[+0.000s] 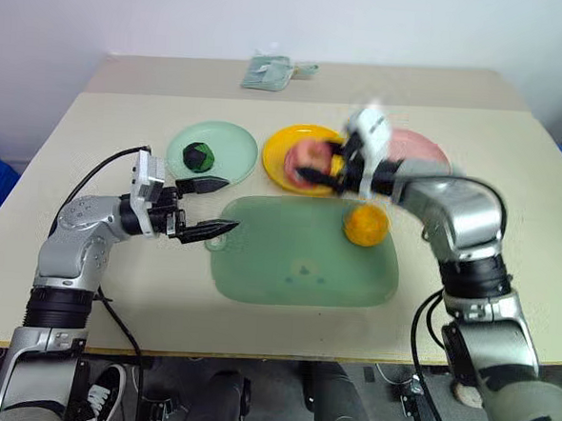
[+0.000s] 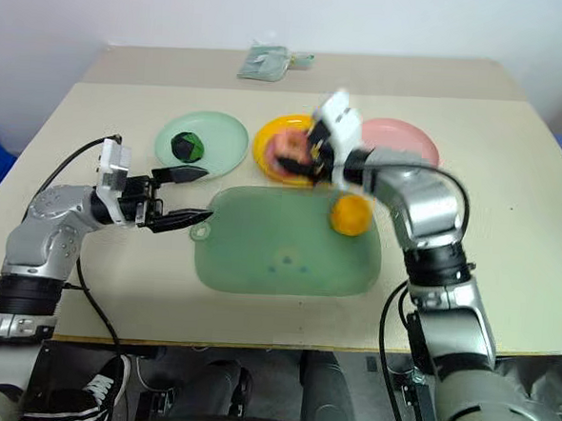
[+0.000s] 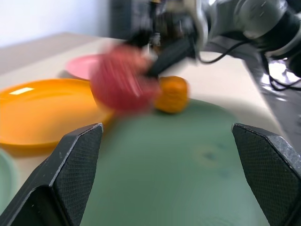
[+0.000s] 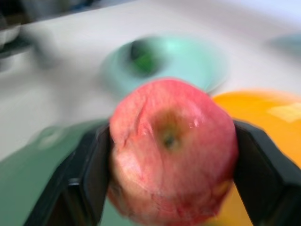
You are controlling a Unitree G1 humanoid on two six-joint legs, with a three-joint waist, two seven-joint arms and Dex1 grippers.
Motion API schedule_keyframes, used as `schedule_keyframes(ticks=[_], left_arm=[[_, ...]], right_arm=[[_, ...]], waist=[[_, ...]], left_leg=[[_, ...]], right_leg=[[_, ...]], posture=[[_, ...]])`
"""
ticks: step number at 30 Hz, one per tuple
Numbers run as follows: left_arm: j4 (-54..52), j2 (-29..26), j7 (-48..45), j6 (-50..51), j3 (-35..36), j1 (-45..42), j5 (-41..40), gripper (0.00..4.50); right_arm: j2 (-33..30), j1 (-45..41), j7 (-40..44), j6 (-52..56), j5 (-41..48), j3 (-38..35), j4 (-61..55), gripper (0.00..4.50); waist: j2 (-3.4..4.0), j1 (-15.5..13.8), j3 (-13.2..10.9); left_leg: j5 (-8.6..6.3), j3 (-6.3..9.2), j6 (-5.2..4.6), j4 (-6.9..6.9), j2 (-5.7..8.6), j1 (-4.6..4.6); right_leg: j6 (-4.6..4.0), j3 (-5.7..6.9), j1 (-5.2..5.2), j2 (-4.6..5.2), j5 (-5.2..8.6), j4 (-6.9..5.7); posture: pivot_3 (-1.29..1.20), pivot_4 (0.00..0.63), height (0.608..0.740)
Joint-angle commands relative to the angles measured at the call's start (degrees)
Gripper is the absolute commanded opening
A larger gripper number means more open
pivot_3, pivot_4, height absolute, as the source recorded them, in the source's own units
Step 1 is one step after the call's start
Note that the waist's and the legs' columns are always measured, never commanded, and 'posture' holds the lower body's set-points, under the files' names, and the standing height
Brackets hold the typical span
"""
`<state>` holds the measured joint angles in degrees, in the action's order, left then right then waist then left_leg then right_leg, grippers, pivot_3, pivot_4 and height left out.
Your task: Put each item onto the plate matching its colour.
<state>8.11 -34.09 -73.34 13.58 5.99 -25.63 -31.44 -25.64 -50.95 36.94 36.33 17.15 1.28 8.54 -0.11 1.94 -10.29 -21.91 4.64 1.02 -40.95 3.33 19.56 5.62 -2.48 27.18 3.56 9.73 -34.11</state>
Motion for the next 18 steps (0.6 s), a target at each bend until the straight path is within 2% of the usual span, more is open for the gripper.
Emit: schedule_keyframes(ticks=[1, 5, 8, 11, 15, 18], left_arm=[[0.1, 0.8, 2.7, -0.6, 0.7, -1.5, 0.7, 4.50], [1.2, 1.8, 4.9, -2.7, 0.6, -2.6, 2.3, 4.50], [0.2, 2.0, 5.5, -0.9, 1.1, -2.8, 0.8, 4.50], [-1.1, 2.1, 6.2, 0.2, 1.4, -3.3, 0.1, 4.50], [-1.7, 2.1, 6.7, 0.9, 1.6, -3.5, -0.6, 4.50], [-3.9, 1.4, 4.5, 2.9, 2.2, -2.5, -3.5, 4.50]], right_arm=[[-2.2, -2.8, -8.5, -6.8, -5.1, -4.8, 10.7, 2.94], [-5.1, -4.1, -15.5, -14.7, -11.4, -5.1, 23.1, 2.94], [-4.0, -4.1, -15.1, -16.5, -9.5, -7.3, 28.3, 2.94], [-3.5, -3.9, -13.8, -16.1, -7.9, -8.8, 29.4, 4.38], [-4.0, -4.7, -13.7, -18.1, -7.2, -10.7, 28.2, 4.45], [-4.4, -4.4, -7.5, -17.5, -1.9, -13.2, 22.4, 4.45]], waist=[[-0.01, -0.2, 0.0], [0.01, -0.8, 0.0], [0.02, -0.3, 0.0], [0.02, 0.6, 0.0], [0.02, 0.7, 0.0], [0.03, 0.6, 0.0]], left_leg=[[-0.01, 0.00, -0.01, 0.02, 0.00, 0.00], [-0.03, -0.07, -0.05, 0.05, 0.03, 0.06], [-0.03, -0.16, -0.05, 0.13, 0.01, 0.11], [-0.02, -0.16, -0.05, 0.13, -0.02, 0.11], [-0.02, -0.17, -0.04, 0.10, -0.02, 0.02], [-0.01, -0.16, -0.02, 0.10, -0.03, 0.02]], right_leg=[[0.00, 0.00, -0.01, 0.00, 0.00, 0.00], [0.00, -0.01, 0.00, 0.01, 0.00, 0.01], [0.00, -0.10, 0.14, 0.00, 0.00, 0.00], [0.00, -0.11, 0.12, -0.02, 0.00, -0.02], [0.00, -0.15, 0.10, -0.03, -0.01, -0.03], [0.00, -0.15, 0.09, -0.04, -0.01, -0.04]], posture=[[0.00, 0.150, 0.740], [0.00, 0.150, 0.740], [0.00, 0.150, 0.740], [0.00, 0.150, 0.740], [0.00, 0.150, 0.740], [0.00, 0.150, 0.740]])
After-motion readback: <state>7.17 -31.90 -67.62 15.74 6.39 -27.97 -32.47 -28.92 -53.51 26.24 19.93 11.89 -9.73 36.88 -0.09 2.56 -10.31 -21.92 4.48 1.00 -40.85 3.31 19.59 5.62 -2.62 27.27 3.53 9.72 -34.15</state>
